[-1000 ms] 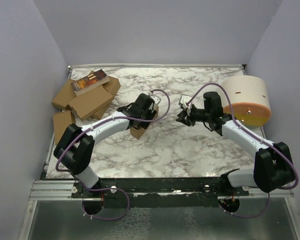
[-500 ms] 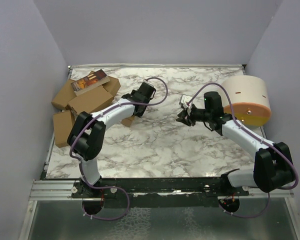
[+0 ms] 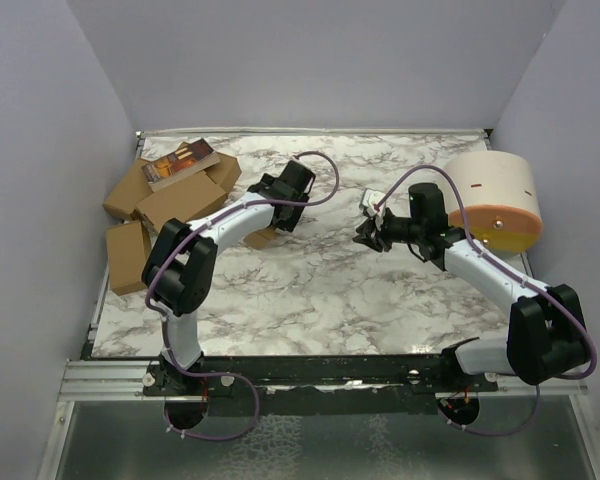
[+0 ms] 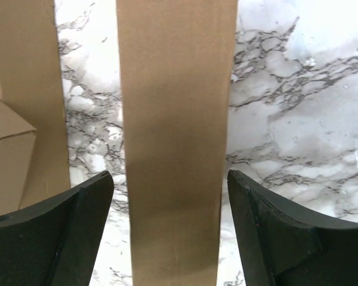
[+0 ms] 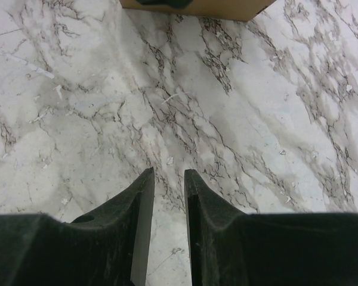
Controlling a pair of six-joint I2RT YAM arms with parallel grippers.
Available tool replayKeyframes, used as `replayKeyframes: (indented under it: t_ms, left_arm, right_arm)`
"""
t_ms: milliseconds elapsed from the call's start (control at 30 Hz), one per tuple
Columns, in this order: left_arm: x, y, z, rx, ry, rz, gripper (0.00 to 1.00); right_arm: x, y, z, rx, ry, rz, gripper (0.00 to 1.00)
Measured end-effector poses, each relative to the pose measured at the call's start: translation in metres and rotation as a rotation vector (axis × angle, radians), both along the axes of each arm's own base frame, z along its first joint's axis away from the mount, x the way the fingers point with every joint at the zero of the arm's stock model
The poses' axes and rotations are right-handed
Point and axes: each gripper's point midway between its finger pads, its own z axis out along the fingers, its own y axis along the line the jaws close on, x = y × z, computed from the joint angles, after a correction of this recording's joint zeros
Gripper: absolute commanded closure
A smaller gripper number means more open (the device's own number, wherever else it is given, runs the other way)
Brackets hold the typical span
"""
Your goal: Fold the paper box
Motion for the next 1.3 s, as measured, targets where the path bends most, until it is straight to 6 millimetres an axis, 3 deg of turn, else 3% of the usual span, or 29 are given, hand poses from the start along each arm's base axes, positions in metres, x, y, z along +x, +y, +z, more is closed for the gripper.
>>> replayKeyframes:
  t_ms: [100,333,600,700,833,1000,1133,1300]
  left_arm:
    - [-0.002,-0.007,-0.002,-0.015,0.006,-0.023,0.05]
    - [-0.012,-0.027,0.009,-0.069,-0.011,-0.08,0.02]
    - [-0.029,-0.042,0.067,-0.277,-0.136,-0.159,0.01]
    - [-0.035,-0.048,0.08,-0.369,-0.161,-0.187,0.03]
    - [-0.04,-0.05,0.074,-0.466,-0.144,-0.204,0.06]
    - [-0.05,-0.035,0.062,-0.63,-0.12,-0.197,0.06]
    - [-0.055,-0.02,0.077,-0.783,-0.219,-0.2,0.01]
    - [-0.06,-0.004,0.113,-0.948,-0.371,-0.213,0.01]
  right_arm:
    - [0.001,-0.001,0.0,0.0,0.0,-0.004,0.72]
    - [0.001,-0.002,0.0,0.0,0.0,-0.005,0.72]
    - [0.002,-0.004,0.0,0.0,0.002,-0.012,0.72]
    - [0.003,-0.007,-0.001,0.001,0.006,-0.019,0.72]
    - [0.006,-0.013,0.002,0.012,0.008,-0.028,0.72]
    - [0.008,-0.022,0.01,0.032,0.008,-0.04,0.71]
    - [0.014,-0.029,0.019,0.039,0.001,-0.059,0.56]
    - [0.019,-0.039,0.028,0.026,-0.039,-0.086,0.11]
